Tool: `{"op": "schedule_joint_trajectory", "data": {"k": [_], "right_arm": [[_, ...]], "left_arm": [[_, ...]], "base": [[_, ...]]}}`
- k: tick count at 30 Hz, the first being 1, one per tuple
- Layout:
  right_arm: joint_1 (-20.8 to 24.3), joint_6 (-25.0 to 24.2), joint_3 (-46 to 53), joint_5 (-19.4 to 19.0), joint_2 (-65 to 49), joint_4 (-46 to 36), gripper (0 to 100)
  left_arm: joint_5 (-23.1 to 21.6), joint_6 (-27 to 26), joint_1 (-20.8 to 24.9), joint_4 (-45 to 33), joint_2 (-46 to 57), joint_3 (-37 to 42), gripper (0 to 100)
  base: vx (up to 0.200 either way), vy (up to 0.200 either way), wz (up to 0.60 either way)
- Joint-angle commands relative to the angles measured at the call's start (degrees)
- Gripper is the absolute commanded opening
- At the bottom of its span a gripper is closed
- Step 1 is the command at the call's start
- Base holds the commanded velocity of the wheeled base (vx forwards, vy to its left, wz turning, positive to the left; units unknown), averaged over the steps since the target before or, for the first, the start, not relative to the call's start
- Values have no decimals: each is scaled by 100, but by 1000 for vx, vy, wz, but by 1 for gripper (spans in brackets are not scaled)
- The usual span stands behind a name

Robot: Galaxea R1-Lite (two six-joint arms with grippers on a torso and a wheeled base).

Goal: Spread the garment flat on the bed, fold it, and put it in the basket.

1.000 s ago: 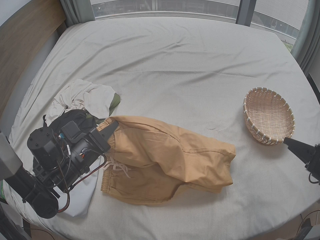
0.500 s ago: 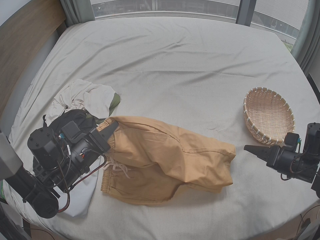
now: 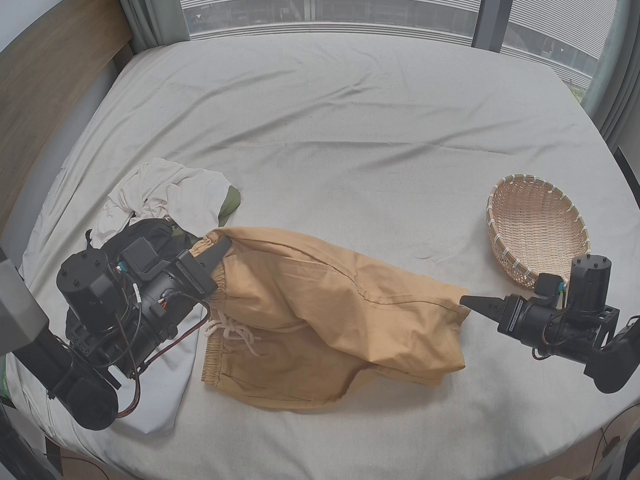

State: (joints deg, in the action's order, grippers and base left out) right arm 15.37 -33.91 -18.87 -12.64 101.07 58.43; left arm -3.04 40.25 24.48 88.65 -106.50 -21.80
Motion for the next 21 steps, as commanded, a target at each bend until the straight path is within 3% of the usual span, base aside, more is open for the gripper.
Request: {"op": "schedule_joint_trajectory", "data": {"k": [1,21], "right_arm": [[27,-10,15,-1,413,151,100],[282,-247,-55,-204,1591,2190,100]], "left_arm": [[5,-9,-5,3,-29,-9,0],[22,9,-198,-6,-55,-202,0]], "base": [[0,0,0],[0,0,0]]}}
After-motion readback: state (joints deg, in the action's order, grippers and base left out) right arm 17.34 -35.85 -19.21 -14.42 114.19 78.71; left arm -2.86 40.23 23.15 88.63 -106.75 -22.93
